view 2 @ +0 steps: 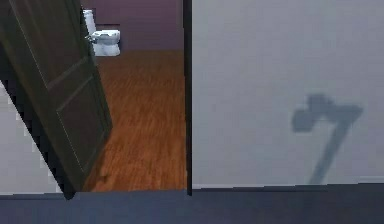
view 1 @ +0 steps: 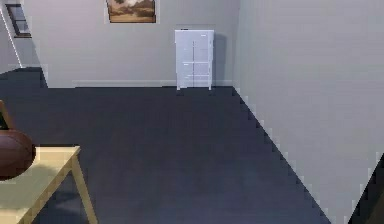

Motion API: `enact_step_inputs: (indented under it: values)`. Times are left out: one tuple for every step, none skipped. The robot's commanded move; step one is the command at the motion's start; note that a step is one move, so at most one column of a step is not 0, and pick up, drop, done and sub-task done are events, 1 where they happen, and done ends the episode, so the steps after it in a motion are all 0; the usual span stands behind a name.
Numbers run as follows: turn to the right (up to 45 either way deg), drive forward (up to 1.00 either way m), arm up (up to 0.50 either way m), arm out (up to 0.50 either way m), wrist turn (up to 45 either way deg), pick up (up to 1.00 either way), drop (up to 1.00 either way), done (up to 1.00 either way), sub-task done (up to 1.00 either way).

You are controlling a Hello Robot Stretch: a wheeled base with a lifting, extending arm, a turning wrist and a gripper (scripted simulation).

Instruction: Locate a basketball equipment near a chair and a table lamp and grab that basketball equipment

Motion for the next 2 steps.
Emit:
enact_step_inputs:
  values:
    - [0.0,1.00,0.00,0.00,0.0,0.00,0.00,0.00,0.00]
    - [-6.0,0.00,0.00,0.00,0.0,0.00,0.00,0.00,0.00]
